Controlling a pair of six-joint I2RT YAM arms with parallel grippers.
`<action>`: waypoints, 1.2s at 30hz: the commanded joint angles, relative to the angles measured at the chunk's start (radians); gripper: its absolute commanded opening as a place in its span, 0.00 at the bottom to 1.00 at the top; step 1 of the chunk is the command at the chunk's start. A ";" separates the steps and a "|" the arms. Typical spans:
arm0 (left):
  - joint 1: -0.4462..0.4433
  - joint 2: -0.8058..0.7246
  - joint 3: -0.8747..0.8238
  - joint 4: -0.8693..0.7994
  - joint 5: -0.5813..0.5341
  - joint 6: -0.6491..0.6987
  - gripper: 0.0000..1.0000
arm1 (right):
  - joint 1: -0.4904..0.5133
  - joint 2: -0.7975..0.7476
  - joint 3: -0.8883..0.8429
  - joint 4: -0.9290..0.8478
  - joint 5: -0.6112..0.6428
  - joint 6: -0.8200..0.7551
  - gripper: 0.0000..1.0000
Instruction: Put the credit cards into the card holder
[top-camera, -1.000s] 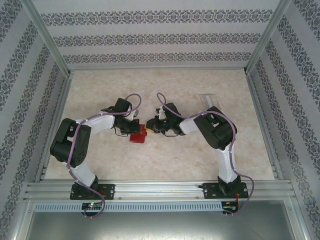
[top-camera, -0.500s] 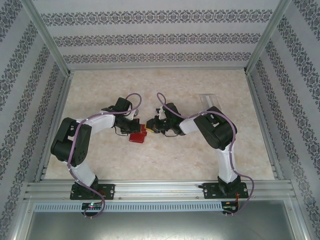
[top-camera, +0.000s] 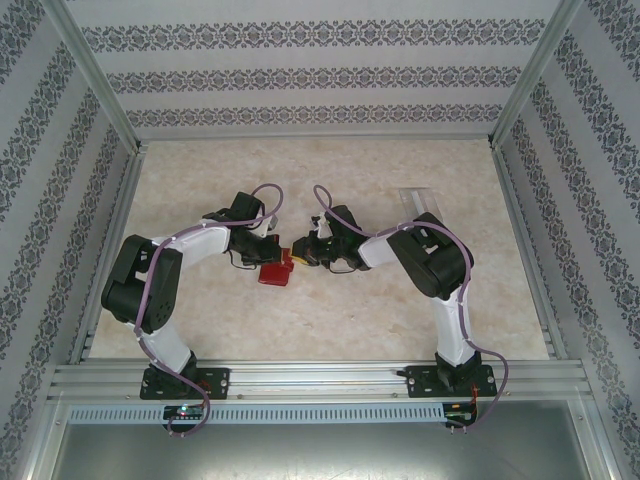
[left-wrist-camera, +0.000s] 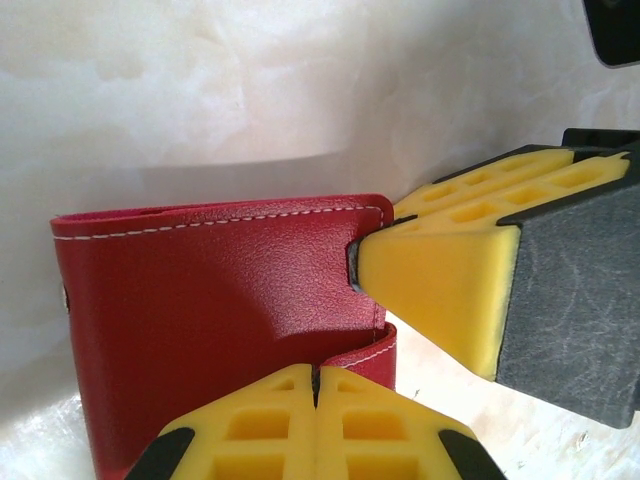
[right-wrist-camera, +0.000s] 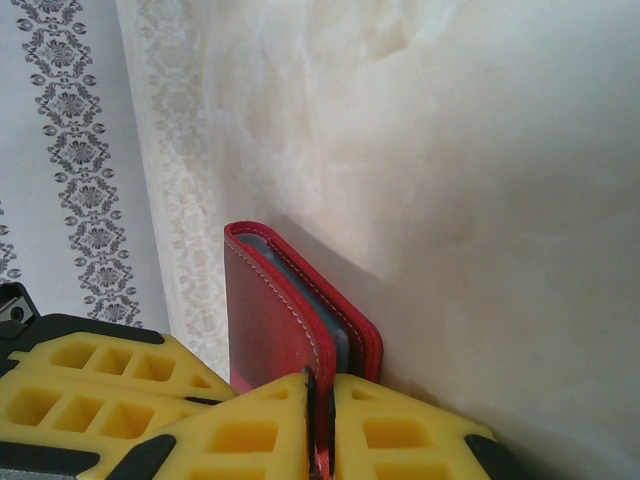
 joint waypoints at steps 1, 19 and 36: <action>0.015 0.010 0.005 -0.028 -0.015 0.022 0.00 | 0.003 0.020 0.010 0.005 0.001 0.004 0.12; 0.025 0.023 -0.008 -0.029 -0.006 0.016 0.00 | 0.001 0.020 0.017 0.000 0.000 0.006 0.12; 0.024 0.033 -0.021 -0.004 0.030 0.009 0.00 | 0.002 0.017 0.019 -0.002 0.001 0.006 0.14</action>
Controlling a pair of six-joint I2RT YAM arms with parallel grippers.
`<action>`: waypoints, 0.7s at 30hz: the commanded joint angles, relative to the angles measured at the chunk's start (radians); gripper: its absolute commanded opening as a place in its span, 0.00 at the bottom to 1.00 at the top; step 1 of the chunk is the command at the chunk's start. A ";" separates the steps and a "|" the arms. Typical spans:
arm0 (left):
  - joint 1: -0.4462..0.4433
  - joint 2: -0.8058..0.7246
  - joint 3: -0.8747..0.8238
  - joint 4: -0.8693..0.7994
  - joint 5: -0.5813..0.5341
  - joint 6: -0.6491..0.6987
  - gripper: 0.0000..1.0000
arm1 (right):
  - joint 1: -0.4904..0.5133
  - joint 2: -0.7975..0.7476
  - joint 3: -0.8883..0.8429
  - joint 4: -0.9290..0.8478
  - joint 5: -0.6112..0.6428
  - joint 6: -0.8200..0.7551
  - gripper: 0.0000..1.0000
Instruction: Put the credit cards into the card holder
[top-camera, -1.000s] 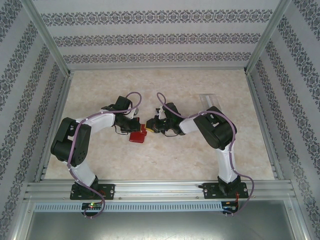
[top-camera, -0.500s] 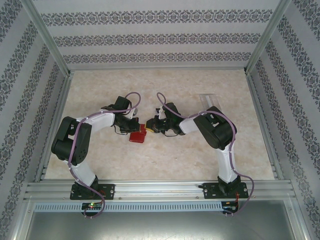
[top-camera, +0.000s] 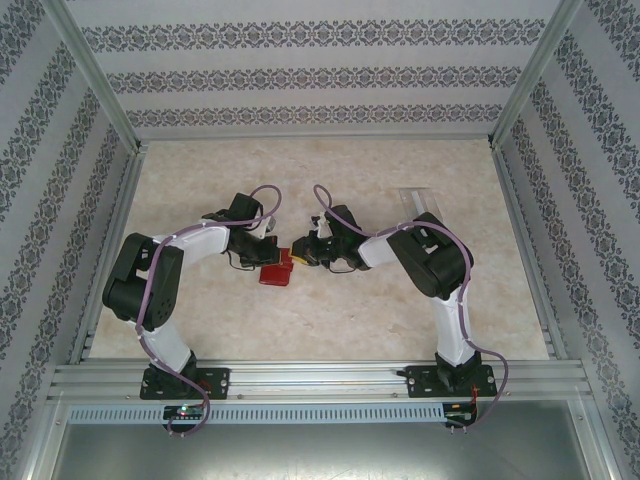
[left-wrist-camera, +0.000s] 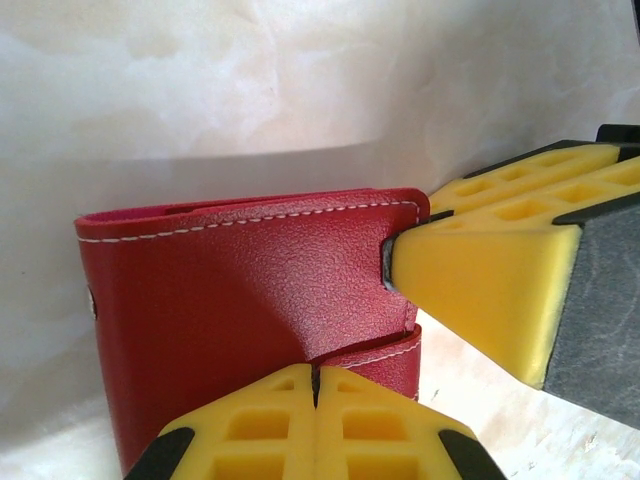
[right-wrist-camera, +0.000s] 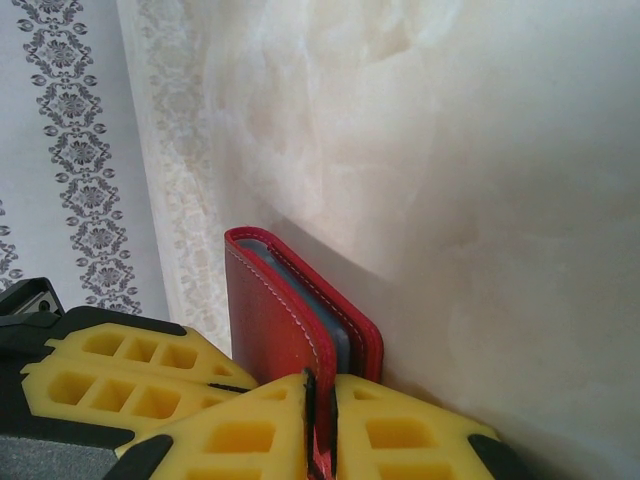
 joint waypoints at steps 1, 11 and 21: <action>0.011 0.021 -0.015 0.000 0.019 0.010 0.00 | 0.002 0.014 0.017 0.003 0.003 0.004 0.15; 0.012 0.024 -0.034 0.015 0.013 0.009 0.00 | -0.011 -0.095 -0.049 0.095 0.047 0.056 0.23; 0.011 0.035 -0.038 0.033 0.027 0.001 0.00 | 0.027 -0.171 -0.090 0.029 0.029 0.013 0.14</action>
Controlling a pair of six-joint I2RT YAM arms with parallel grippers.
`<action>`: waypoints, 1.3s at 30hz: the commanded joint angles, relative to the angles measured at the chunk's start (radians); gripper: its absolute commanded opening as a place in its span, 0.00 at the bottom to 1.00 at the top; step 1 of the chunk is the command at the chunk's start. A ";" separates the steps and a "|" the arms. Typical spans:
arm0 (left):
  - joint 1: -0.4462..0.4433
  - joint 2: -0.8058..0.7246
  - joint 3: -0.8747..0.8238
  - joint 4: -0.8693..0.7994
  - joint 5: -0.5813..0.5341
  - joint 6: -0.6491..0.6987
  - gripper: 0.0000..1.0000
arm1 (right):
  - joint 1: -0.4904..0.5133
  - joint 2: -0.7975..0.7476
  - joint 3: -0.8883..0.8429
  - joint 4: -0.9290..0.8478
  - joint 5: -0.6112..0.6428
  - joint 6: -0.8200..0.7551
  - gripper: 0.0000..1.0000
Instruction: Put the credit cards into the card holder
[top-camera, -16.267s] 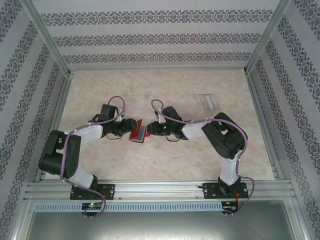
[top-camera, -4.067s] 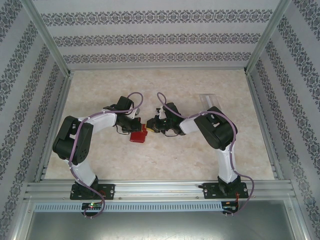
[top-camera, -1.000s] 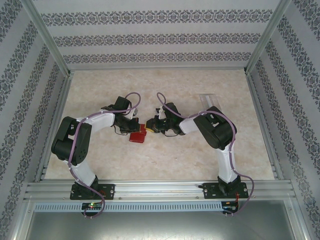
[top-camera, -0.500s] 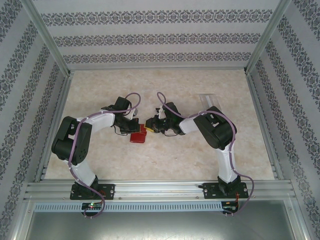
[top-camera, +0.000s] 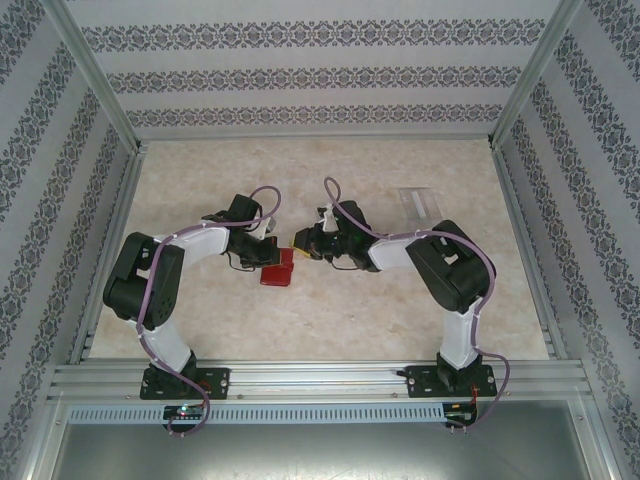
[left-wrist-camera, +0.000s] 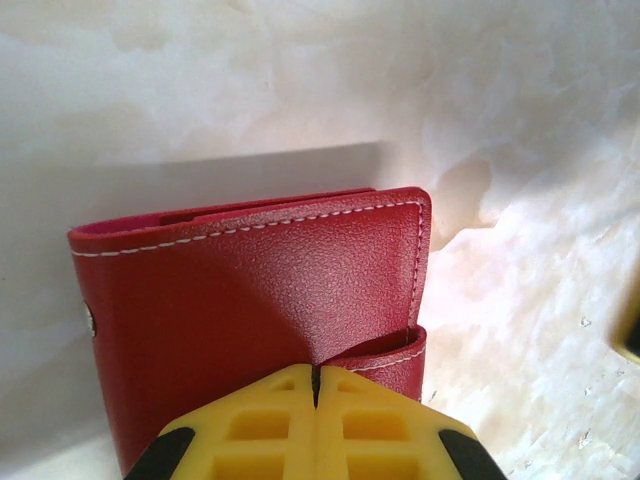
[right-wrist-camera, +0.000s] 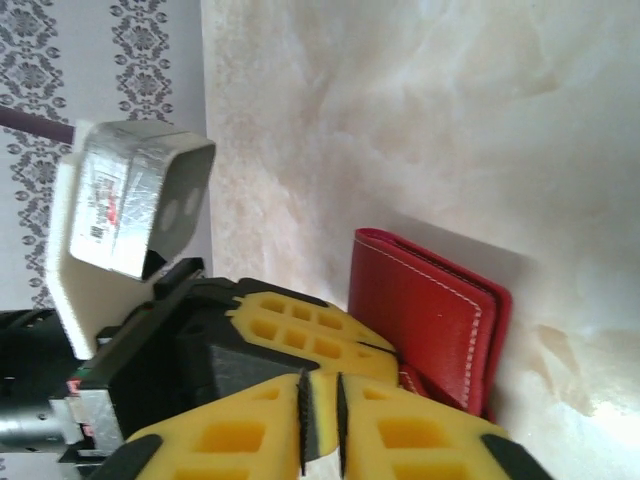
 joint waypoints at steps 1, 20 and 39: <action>0.006 0.027 -0.022 0.004 0.000 0.003 0.00 | 0.032 0.006 0.001 -0.016 -0.023 -0.026 0.13; 0.005 0.022 -0.030 0.004 -0.003 0.003 0.00 | 0.070 0.127 0.040 -0.033 -0.032 -0.022 0.06; 0.005 0.027 -0.036 0.019 0.009 -0.003 0.00 | 0.111 0.136 0.198 -0.573 0.166 -0.282 0.09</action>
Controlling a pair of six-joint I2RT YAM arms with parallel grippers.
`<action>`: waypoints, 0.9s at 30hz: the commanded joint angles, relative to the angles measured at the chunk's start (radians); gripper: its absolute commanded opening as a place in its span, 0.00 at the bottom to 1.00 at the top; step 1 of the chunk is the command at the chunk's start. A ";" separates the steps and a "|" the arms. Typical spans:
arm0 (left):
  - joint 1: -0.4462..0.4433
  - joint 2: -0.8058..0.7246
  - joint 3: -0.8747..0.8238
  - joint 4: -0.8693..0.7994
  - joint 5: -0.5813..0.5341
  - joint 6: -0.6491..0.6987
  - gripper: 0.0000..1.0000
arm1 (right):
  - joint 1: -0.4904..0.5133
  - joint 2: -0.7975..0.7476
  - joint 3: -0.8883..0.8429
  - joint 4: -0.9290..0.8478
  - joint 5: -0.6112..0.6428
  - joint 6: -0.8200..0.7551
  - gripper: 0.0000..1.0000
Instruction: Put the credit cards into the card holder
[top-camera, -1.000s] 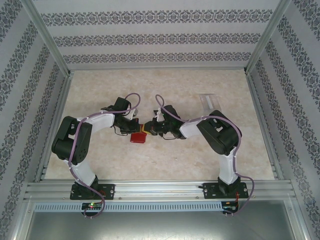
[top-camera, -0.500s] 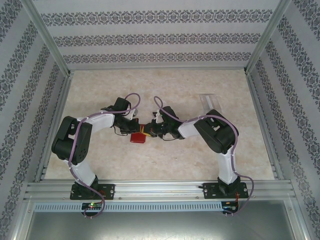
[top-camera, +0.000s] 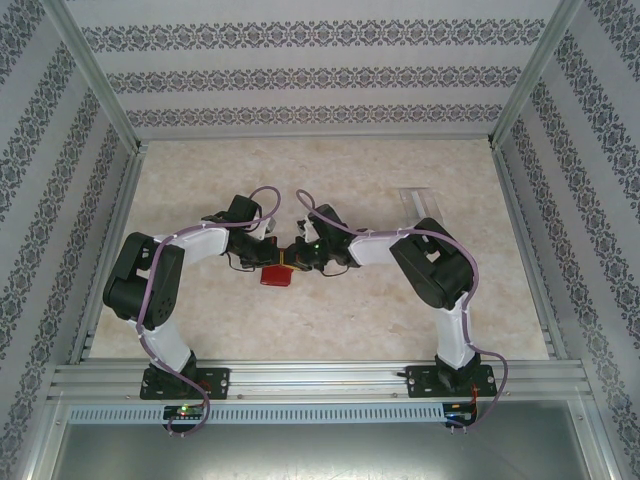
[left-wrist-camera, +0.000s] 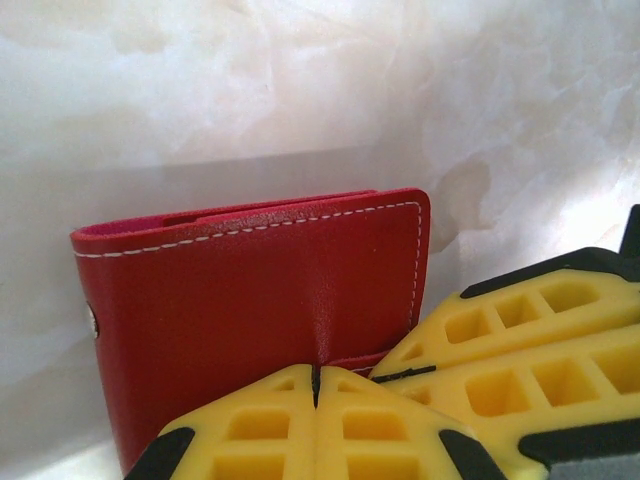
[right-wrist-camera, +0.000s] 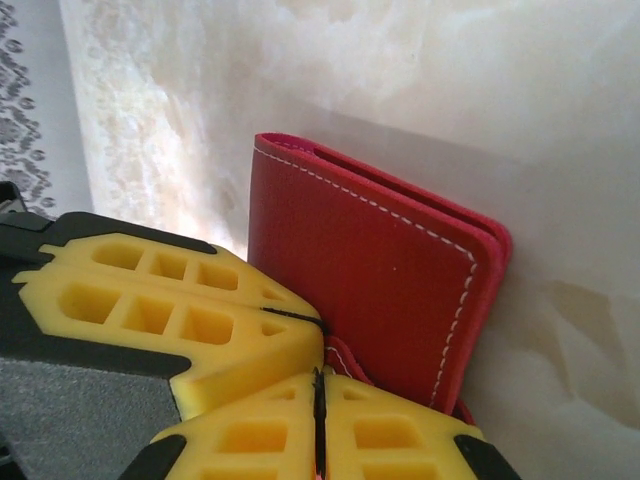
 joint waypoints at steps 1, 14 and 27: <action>0.006 0.025 -0.027 0.004 0.004 -0.003 0.00 | 0.019 0.048 0.016 -0.204 0.135 -0.084 0.09; 0.007 0.021 -0.063 0.071 0.059 -0.032 0.00 | 0.045 0.106 0.103 -0.474 0.343 -0.222 0.08; 0.002 0.043 -0.114 0.184 0.150 -0.061 0.00 | 0.046 0.078 0.106 -0.423 0.252 -0.198 0.09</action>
